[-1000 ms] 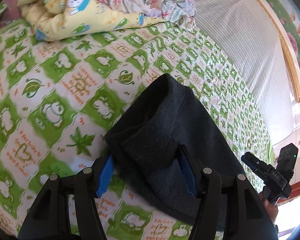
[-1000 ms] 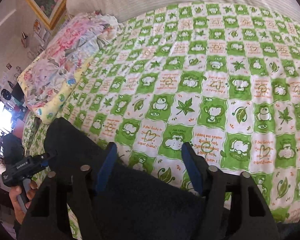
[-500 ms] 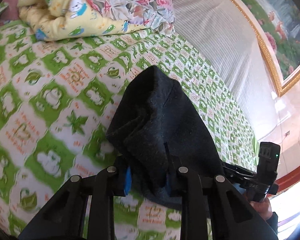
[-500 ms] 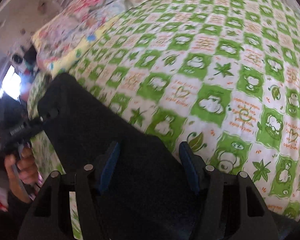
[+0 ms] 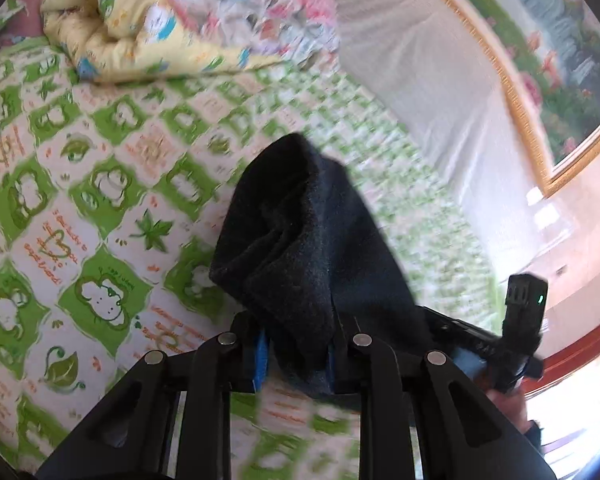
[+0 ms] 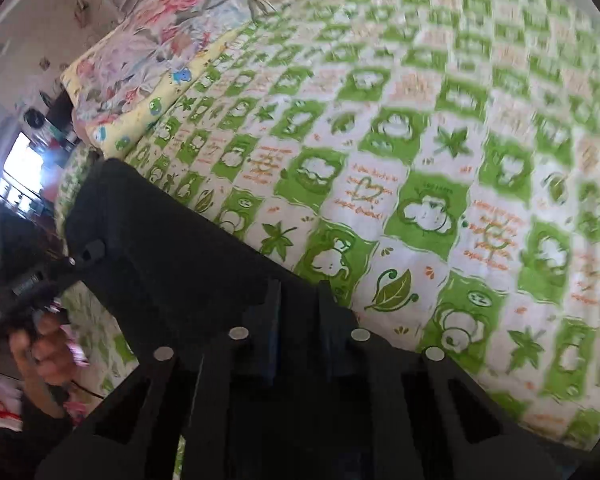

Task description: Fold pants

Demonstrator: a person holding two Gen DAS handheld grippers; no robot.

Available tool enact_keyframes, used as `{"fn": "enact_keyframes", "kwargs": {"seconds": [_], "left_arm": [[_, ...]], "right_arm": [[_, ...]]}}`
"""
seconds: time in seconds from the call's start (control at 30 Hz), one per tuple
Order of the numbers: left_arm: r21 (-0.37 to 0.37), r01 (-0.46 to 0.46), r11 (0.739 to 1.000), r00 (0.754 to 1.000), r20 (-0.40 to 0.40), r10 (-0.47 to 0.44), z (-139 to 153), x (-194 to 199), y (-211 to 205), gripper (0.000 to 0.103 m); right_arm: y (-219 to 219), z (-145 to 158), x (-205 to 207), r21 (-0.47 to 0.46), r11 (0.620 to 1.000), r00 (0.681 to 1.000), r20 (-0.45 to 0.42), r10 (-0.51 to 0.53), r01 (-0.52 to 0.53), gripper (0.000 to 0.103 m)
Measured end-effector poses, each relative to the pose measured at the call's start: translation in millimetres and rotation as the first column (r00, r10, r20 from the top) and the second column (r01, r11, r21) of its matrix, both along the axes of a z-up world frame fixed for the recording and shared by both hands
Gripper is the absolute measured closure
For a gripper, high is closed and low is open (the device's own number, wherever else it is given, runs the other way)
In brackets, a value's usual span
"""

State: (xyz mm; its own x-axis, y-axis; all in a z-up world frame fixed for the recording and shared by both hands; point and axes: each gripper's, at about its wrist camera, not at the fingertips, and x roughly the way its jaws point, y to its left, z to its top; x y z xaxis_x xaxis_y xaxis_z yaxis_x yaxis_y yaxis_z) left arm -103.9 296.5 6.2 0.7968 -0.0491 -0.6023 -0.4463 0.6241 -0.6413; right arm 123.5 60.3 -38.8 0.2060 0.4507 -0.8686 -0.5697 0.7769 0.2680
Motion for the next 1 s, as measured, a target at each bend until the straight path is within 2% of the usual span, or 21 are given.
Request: {"fn": "enact_keyframes", "kwargs": {"seconds": [0.1, 0.17, 0.27, 0.37, 0.47, 0.5, 0.53, 0.57, 0.77, 0.9, 1.0], "left_arm": [[0.032, 0.002, 1.000, 0.996, 0.086, -0.004, 36.0, -16.6, 0.7, 0.082], [0.069, 0.016, 0.998, 0.996, 0.088, -0.022, 45.7, -19.5, 3.8, 0.082], [0.102, 0.022, 0.994, 1.000, -0.016, -0.021, 25.7, -11.7, 9.6, 0.082], [0.070, 0.009, 0.998, 0.994, -0.107, -0.001, -8.1, -8.0, 18.8, 0.082], [0.045, 0.004, 0.999, 0.991, -0.133, 0.002, -24.6, -14.7, 22.4, 0.080], [0.048, 0.002, 0.999, 0.991, -0.135, 0.005, -24.0, -17.3, 21.7, 0.077], [0.068, -0.002, 0.998, 0.990, -0.142, 0.011, -21.1, -20.6, 18.9, 0.076], [0.090, -0.003, 0.996, 0.989, -0.148, 0.016, -17.8, -22.2, 16.8, 0.074], [0.175, 0.008, 0.985, 0.989, -0.148, 0.019, 6.6, -35.4, -9.5, 0.069], [0.189, 0.085, 0.978, 0.992, -0.109, -0.066, 26.7, -28.4, -37.9, 0.069], [0.199, 0.160, 0.967, 0.986, -0.082, -0.147, 37.2, -13.2, -62.6, 0.062]], "right_arm": [[9.4, 39.5, -23.9, -0.016, 1.000, 0.982, 0.189, 0.007, -0.004, 0.089], [14.4, 52.7, -25.0, -0.002, 1.000, 0.965, 0.262, -0.012, 0.013, 0.090], [22.8, 34.4, -13.7, 0.014, 1.000, 0.971, 0.239, -0.026, 0.024, 0.090], [30.8, 3.9, -10.8, 0.010, 0.999, 0.976, 0.215, -0.040, 0.039, 0.090], [25.6, -11.1, -12.4, 0.026, 0.997, 0.973, 0.219, -0.071, 0.067, 0.084], [19.4, -9.0, -13.3, 0.051, 0.996, 0.974, 0.211, -0.085, 0.076, 0.078], [12.3, -4.3, -13.5, 0.069, 0.993, 0.973, 0.202, -0.113, 0.101, 0.067], [7.8, -0.5, -14.2, 0.082, 0.989, 0.971, 0.197, -0.135, 0.120, 0.063], [-63.0, 41.9, -45.0, 0.222, 0.950, 0.940, 0.211, -0.267, 0.220, 0.056], [-111.5, 54.7, -69.8, 0.262, 0.919, 0.917, 0.194, -0.350, 0.295, 0.052], [-145.5, 58.7, -87.3, 0.268, 0.897, 0.896, 0.183, -0.405, 0.351, 0.052]]}}
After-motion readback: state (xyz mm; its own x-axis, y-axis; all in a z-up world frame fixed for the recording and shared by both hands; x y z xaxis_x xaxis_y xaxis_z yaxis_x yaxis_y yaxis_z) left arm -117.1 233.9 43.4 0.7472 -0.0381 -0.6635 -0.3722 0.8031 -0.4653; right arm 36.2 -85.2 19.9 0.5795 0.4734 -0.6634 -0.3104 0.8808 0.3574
